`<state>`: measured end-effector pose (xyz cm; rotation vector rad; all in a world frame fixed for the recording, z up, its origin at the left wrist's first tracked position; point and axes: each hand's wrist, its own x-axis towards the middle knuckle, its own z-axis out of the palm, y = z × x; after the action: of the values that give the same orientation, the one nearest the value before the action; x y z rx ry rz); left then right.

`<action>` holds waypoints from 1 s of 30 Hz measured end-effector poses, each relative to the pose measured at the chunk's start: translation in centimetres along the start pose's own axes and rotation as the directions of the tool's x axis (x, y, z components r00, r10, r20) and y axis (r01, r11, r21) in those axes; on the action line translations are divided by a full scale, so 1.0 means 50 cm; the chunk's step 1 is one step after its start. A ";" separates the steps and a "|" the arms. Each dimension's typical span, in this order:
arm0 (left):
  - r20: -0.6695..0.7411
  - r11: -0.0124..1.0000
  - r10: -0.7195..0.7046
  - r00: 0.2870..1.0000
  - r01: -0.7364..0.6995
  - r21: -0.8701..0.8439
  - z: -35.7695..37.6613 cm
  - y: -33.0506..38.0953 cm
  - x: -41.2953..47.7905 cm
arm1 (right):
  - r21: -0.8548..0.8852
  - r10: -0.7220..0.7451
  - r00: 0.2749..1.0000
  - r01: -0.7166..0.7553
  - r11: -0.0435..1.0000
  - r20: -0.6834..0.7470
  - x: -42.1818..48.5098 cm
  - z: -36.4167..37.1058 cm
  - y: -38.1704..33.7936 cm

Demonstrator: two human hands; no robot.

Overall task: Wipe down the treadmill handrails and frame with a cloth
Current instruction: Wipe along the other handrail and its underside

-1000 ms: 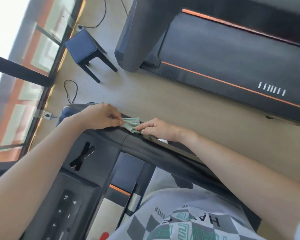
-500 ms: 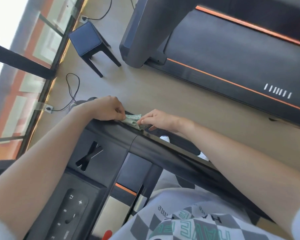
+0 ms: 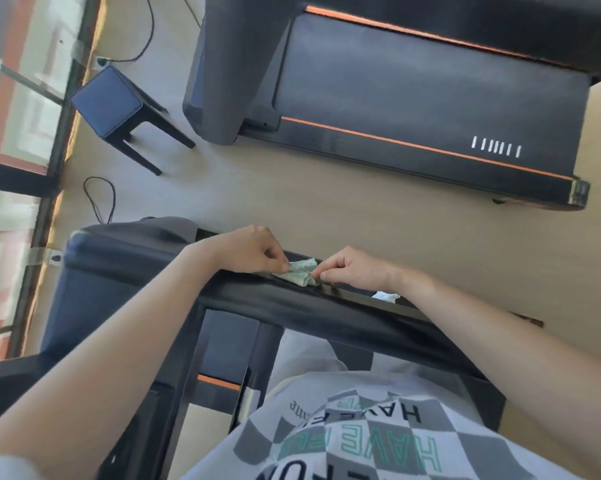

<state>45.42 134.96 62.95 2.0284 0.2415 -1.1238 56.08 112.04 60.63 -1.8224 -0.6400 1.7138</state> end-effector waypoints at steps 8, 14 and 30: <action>0.022 0.993 0.120 0.993 -0.119 -0.018 0.080 0.130 0.070 | -0.012 0.003 1.000 -0.003 1.000 -0.031 -0.122 -0.067 0.131; 0.026 0.989 0.148 0.989 -0.147 -0.032 0.156 0.254 0.121 | 0.000 0.002 1.000 -0.002 1.000 -0.017 -0.216 -0.130 0.240; -0.110 0.989 0.143 0.984 -0.147 -0.026 0.368 0.550 0.217 | -0.044 -0.073 0.995 0.070 0.997 -0.067 -0.446 -0.259 0.478</action>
<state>53.91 101.22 64.00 2.0441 0.1628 -0.9166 66.66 78.54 61.23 -1.8559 -0.7089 1.5955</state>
